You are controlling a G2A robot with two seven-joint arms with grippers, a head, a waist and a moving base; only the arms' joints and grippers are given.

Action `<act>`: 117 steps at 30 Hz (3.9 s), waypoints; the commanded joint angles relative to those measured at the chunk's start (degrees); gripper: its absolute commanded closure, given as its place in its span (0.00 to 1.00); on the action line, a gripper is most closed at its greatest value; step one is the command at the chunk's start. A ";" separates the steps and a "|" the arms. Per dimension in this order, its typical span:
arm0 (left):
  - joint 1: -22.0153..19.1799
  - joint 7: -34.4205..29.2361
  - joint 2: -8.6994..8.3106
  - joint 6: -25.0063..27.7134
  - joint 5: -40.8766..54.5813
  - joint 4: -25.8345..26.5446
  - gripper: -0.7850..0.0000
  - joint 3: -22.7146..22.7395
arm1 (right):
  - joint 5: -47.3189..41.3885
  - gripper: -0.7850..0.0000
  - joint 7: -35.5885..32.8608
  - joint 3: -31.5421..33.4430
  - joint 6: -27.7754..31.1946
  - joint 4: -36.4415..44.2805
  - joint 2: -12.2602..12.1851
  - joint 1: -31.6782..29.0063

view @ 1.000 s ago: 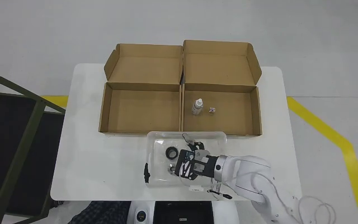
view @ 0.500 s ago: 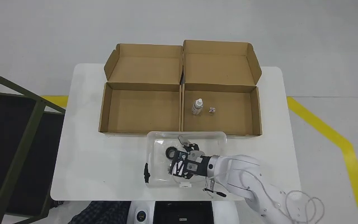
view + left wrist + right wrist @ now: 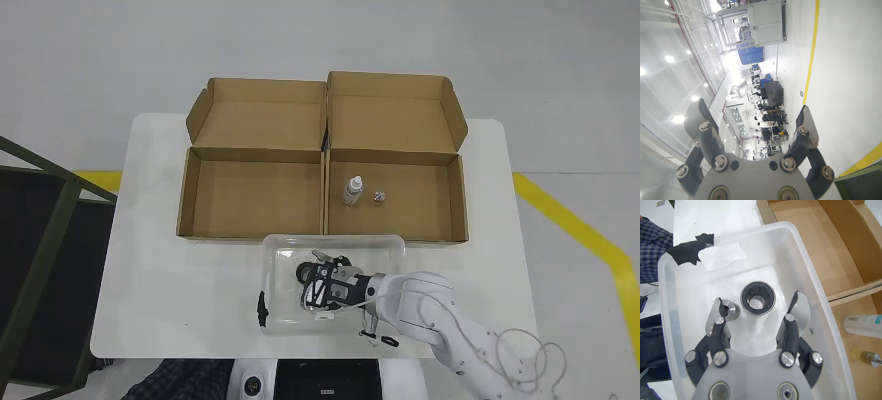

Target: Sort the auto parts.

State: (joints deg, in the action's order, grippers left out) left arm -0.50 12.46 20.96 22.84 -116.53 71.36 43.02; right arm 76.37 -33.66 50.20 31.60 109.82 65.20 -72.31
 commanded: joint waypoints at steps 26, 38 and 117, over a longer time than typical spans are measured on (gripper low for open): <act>0.00 0.00 0.00 0.00 0.00 0.00 0.00 0.00 | -2.91 0.51 1.23 -2.65 -1.08 -6.83 1.54 4.23; 0.00 0.00 0.00 0.00 0.00 0.00 0.00 0.00 | -4.25 0.52 1.65 -4.15 -0.63 -9.21 2.32 6.01; 0.00 0.00 0.00 0.00 0.00 0.00 0.00 0.00 | -20.01 1.00 12.67 18.56 2.26 12.89 -1.01 -0.92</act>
State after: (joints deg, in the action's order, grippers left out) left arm -0.50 12.46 20.96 22.84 -116.53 71.36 43.02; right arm 56.47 -21.03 68.71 33.82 122.73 64.20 -73.25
